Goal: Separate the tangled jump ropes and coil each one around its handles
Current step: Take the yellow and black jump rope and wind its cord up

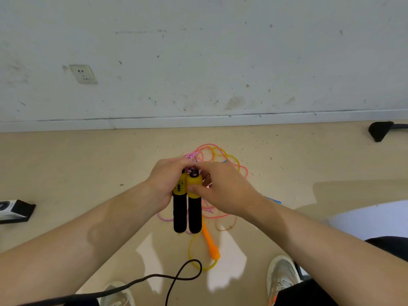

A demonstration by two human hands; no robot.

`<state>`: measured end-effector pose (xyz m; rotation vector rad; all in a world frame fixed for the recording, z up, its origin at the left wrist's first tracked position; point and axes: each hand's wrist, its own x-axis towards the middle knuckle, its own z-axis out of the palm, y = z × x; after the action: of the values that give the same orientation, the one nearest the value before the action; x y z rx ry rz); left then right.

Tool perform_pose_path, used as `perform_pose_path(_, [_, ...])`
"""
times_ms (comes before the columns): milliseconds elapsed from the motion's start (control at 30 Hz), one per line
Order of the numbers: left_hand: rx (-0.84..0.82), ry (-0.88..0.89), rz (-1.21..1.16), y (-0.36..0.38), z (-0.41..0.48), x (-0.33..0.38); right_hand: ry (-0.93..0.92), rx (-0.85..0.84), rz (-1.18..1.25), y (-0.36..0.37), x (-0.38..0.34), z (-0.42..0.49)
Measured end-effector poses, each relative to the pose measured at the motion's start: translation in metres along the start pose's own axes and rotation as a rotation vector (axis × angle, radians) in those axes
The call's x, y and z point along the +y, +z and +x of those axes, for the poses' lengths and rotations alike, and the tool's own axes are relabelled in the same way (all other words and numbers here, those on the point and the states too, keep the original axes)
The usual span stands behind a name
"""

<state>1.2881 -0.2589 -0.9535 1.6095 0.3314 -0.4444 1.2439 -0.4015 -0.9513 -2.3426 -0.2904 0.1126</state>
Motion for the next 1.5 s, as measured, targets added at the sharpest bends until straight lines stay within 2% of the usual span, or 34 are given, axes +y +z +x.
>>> perform_pose_path(100, [-0.02, 0.076, 0.036, -0.004, 0.001, 0.002, 0.209, 0.097, 0.234, -0.005, 0.008, 0.004])
perform_pose_path(167, [-0.087, 0.096, 0.012, -0.007, 0.001, 0.007, 0.329, 0.106, 0.197, -0.011, 0.024, 0.01])
perform_pose_path(267, [-0.265, 0.087, -0.013, -0.013, -0.003, 0.017, 0.403, -0.039, 0.03, -0.019, 0.044, 0.018])
perform_pose_path(400, [-0.411, 0.076, -0.012, -0.018, -0.008, 0.023, 0.378, -0.201, 0.169, -0.015, 0.045, 0.016])
perform_pose_path(467, [-0.428, 0.077, -0.027, -0.019, -0.009, 0.023, 0.319, -0.279, 0.275, -0.012, 0.044, 0.014])
perform_pose_path(567, [-0.404, 0.078, -0.062, -0.024, -0.005, 0.021, 0.278, -0.303, 0.429, -0.011, 0.035, 0.013])
perform_pose_path(667, [-0.307, 0.105, 0.011, -0.033, 0.004, 0.018, 0.312, -0.21, 0.695, -0.019, 0.028, 0.015])
perform_pose_path(733, [-0.272, 0.122, 0.081, -0.04, 0.01, 0.013, 0.312, -0.116, 0.77, -0.029, 0.024, 0.018])
perform_pose_path(833, [-0.322, 0.134, 0.186, -0.042, 0.015, 0.003, 0.272, -0.067, 0.735, -0.042, 0.015, 0.02])
perform_pose_path(967, [-0.403, 0.095, 0.302, -0.035, 0.015, -0.007, 0.191, -0.102, 0.567, -0.044, 0.002, 0.022])
perform_pose_path(1067, [-0.366, 0.099, 0.449, -0.035, 0.017, -0.009, 0.187, -0.115, 0.506, -0.045, -0.003, 0.024])
perform_pose_path(1133, [-0.254, 0.162, 0.51, -0.033, 0.016, -0.007, 0.19, -0.119, 0.477, -0.048, -0.004, 0.024])
perform_pose_path(1200, [-0.204, 0.267, 0.44, -0.03, 0.012, 0.0, 0.193, -0.131, 0.457, -0.052, -0.005, 0.023])
perform_pose_path(1267, [-0.359, 0.328, 0.29, -0.028, 0.008, 0.008, 0.191, -0.152, 0.476, -0.056, -0.006, 0.023])
perform_pose_path(1367, [-0.555, 0.314, 0.186, -0.017, -0.003, 0.011, 0.207, -0.151, 0.555, -0.061, -0.007, 0.023])
perform_pose_path(1500, [-0.509, 0.373, 0.299, -0.012, -0.008, 0.005, 0.206, -0.087, 0.534, -0.066, -0.004, 0.024])
